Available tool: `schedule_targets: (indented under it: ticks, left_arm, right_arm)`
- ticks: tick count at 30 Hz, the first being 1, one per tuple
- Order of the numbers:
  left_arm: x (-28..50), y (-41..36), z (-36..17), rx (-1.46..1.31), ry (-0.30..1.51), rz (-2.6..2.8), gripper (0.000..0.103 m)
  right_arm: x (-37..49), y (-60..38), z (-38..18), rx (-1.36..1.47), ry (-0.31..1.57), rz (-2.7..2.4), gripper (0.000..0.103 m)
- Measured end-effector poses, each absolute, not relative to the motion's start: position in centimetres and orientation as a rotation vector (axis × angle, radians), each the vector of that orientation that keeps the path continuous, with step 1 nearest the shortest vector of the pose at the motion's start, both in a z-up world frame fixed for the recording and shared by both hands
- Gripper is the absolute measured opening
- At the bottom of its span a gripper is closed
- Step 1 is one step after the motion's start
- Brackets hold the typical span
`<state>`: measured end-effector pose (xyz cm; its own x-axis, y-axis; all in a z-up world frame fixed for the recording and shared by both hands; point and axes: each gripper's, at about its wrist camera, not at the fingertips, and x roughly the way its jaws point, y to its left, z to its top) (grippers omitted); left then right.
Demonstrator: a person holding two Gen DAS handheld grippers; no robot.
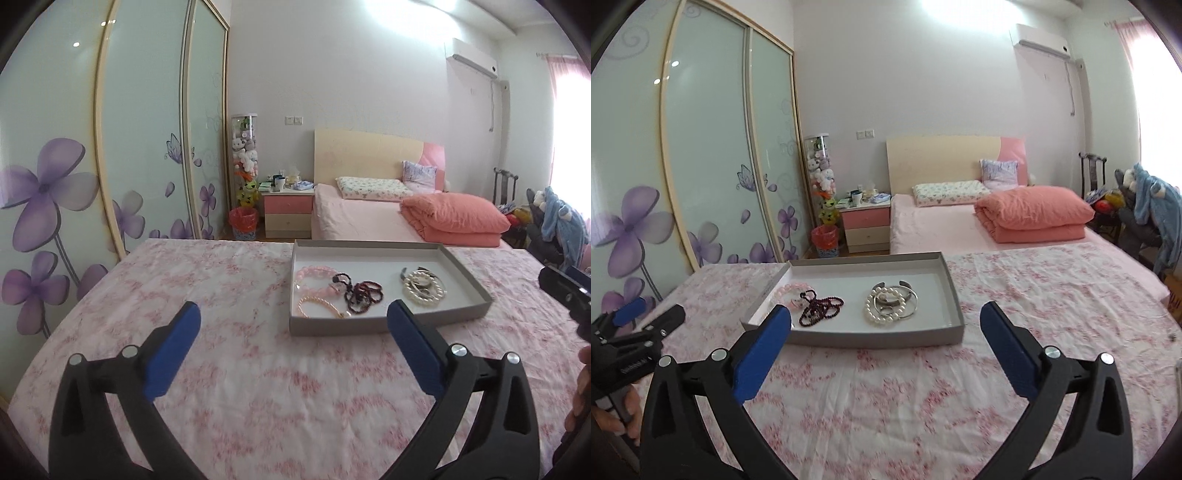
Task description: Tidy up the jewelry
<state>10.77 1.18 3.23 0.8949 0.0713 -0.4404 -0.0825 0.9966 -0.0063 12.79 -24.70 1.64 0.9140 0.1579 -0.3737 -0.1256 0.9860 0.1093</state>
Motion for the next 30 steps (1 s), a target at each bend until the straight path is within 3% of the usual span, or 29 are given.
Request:
schedule_targets:
  ticks: [12, 30]
  left_arm:
    - [6.0, 0.5, 2.2, -0.002, 0.403, 0.060, 0.099]
    - [5.4, -0.4, 1.3, 0.008, 0.406, 0.043, 0.099]
  right_arm:
    - [8.2, -23.8, 0.6, 0.024, 0.338, 0.166, 0.101]
    - [7.9, -24.0, -0.7, 0.040, 0.369, 0.167, 0.101]
